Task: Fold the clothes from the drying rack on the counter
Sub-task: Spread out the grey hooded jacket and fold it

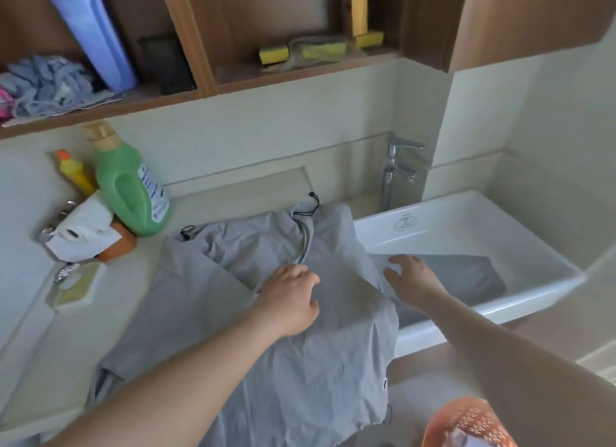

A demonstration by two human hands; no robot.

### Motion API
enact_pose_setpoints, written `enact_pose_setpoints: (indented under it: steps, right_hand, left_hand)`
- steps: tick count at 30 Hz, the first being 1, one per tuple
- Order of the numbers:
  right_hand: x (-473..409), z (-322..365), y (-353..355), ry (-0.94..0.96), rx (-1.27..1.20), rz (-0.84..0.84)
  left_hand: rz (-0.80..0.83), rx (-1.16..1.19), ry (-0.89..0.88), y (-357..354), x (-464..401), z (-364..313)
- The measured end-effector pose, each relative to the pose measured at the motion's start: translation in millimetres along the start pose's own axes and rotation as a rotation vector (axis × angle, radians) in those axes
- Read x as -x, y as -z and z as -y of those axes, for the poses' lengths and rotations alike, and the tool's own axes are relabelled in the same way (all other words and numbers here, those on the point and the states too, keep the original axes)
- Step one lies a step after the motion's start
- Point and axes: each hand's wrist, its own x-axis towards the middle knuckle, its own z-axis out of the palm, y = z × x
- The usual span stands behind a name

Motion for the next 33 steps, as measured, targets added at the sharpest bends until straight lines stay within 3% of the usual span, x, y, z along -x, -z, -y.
enact_pose_setpoints:
  steps: [11, 16, 23, 26, 30, 33]
  right_hand:
    - [-100, -138, 50, -0.407, 0.075, 0.004]
    - [-132, -186, 61, -0.516, 0.067, -0.044]
    - [-167, -213, 55, -0.590, 0.116, 0.039]
    - [-176, -219, 56, -0.642, 0.094, 0.028]
    - [-178, -223, 63, -0.640, 0.090, 0.030]
    - [-165, -205, 81, -0.595, 0.063, 0.007]
  left_hand:
    - [0.210, -0.183, -0.195, -54, -164, -113]
    - [0.329, -0.302, -0.156, -85, -191, -124]
    - [0.625, -0.414, -0.033, -102, -204, -109]
    - [0.599, -0.383, -0.043, -104, -204, -107]
    - [0.447, -0.326, -0.133, -99, -203, -107]
    - [0.415, -0.171, -0.134, -91, -203, -106]
